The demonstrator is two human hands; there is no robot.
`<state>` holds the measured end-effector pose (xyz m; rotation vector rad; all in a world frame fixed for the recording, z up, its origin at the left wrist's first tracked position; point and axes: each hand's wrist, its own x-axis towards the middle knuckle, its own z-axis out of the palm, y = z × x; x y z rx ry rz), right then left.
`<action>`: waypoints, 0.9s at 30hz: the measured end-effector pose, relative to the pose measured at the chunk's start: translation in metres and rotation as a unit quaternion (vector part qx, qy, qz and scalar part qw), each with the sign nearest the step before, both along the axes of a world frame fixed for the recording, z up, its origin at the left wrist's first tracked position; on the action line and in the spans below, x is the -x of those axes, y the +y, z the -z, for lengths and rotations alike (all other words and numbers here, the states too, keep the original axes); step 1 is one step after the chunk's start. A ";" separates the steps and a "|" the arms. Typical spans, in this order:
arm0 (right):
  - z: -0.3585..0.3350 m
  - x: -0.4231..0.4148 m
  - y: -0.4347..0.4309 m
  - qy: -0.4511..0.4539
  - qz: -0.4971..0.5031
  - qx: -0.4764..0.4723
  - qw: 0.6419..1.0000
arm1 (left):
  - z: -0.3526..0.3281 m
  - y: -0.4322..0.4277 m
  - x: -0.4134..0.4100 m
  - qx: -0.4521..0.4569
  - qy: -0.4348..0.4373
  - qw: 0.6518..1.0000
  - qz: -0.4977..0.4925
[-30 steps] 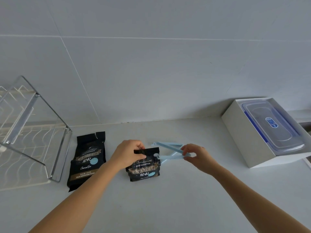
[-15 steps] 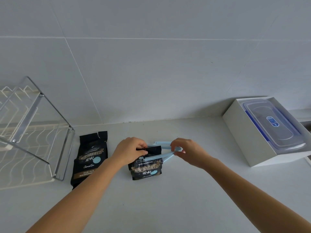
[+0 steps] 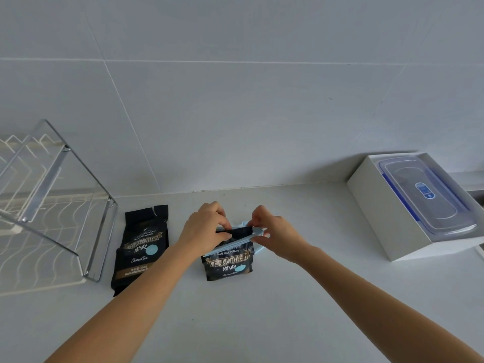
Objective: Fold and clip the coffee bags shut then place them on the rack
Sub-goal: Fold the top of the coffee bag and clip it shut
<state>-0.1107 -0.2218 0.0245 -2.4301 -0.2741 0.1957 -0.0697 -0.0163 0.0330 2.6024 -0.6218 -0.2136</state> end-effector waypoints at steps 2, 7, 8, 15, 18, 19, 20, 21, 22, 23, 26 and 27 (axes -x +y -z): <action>0.000 0.000 0.005 -0.004 0.005 -0.012 1.000 | 0.000 -0.001 -0.001 -0.006 -0.007 1.000 0.004; 0.002 0.003 0.014 -0.015 0.010 -0.029 0.999 | 0.004 -0.002 0.000 0.017 0.010 1.000 -0.012; 0.003 0.004 0.016 -0.004 0.019 -0.049 0.999 | 0.005 -0.002 0.001 0.027 0.020 0.999 -0.018; 0.014 0.006 0.028 0.021 0.083 -0.128 0.988 | 0.008 -0.004 0.003 0.100 0.088 0.989 -0.061; 0.008 -0.002 0.033 0.031 0.065 -0.078 0.994 | 0.006 -0.007 0.001 0.103 0.088 0.990 -0.049; 0.005 -0.005 0.034 0.032 0.049 -0.048 0.997 | 0.006 -0.008 -0.001 0.098 0.085 0.991 -0.044; 0.002 -0.009 0.035 0.030 0.030 -0.010 0.999 | 0.007 -0.008 -0.002 0.095 0.083 0.991 -0.041; -0.001 -0.013 0.036 0.027 0.009 0.029 0.999 | 0.007 -0.008 -0.002 0.094 0.082 0.991 -0.039; -0.003 -0.016 0.037 0.024 -0.009 0.060 0.998 | 0.007 -0.007 -0.002 0.096 0.082 0.991 -0.039; -0.004 -0.018 0.039 0.024 -0.020 0.076 0.997 | 0.008 -0.006 -0.002 0.098 0.082 0.991 -0.038; -0.001 -0.018 0.042 0.027 -0.017 0.056 0.998 | 0.012 0.003 0.000 0.108 0.080 0.990 -0.033; 0.001 -0.017 0.042 0.027 -0.009 0.042 0.999 | 0.015 0.010 0.002 0.109 0.080 0.990 -0.028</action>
